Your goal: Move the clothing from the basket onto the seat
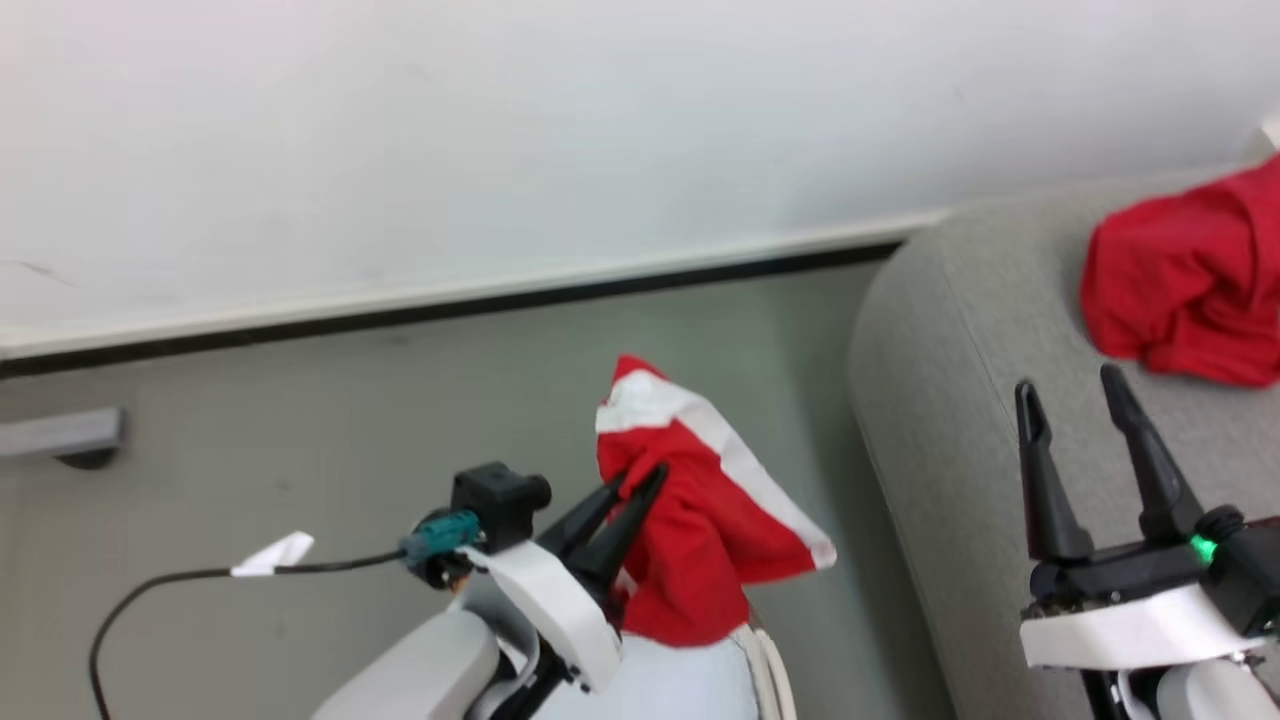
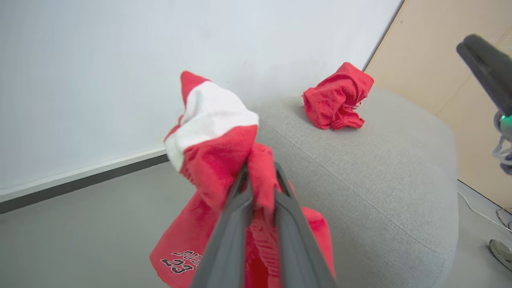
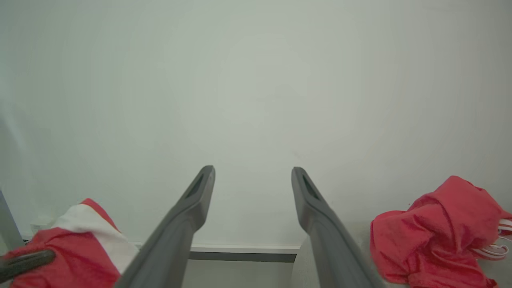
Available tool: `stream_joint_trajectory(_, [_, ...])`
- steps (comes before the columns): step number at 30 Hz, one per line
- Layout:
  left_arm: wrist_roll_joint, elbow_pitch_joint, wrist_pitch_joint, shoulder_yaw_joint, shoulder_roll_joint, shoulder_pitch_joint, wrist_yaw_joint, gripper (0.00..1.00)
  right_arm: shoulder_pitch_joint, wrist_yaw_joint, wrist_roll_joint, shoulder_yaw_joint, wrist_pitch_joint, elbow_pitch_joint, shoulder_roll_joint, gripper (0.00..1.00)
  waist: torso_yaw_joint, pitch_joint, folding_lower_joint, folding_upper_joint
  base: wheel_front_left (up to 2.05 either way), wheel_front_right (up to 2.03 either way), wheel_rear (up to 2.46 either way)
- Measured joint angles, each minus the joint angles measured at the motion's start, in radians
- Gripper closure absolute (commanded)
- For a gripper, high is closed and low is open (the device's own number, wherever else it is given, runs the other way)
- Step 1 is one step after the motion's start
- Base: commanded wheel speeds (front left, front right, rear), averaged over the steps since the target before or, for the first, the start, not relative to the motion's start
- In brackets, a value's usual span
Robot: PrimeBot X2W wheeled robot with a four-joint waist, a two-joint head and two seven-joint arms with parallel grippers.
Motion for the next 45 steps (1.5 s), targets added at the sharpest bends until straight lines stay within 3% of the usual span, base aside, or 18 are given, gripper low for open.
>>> stream_joint_trajectory(13, [0.042,-0.213,0.018,0.105,0.059,-0.066,0.066,1.00,0.061,0.000,0.023,0.090,0.004,0.044,0.002,0.00,0.065,-0.126,0.0001,0.0000,0.00,0.00,0.00])
stream_joint_trajectory(20, [0.030,-0.295,0.046,0.147,0.083,-0.089,0.110,1.00,0.061,0.000,0.033,0.154,0.002,0.064,0.008,0.00,0.066,-0.138,0.0003,0.0000,0.00,0.00,0.00])
stream_joint_trajectory(30, [0.027,-0.330,0.060,0.145,0.090,-0.088,0.130,1.00,0.061,0.000,0.038,0.219,0.000,0.080,-0.017,0.00,0.084,-0.141,0.0003,0.0000,0.00,0.00,0.00])
stream_joint_trajectory(38, [0.026,-0.330,0.060,0.127,0.073,-0.084,0.131,1.00,-0.006,0.000,0.048,0.469,0.045,0.116,-0.088,0.00,0.112,-0.146,0.0004,0.0000,0.00,0.00,0.00])
stream_joint_trajectory(45, [0.019,-0.333,0.055,0.091,0.027,-0.072,0.122,1.00,-0.093,0.000,0.070,0.543,0.029,0.240,-0.074,0.00,0.165,-0.157,0.0004,0.0000,0.00,0.00,0.00])
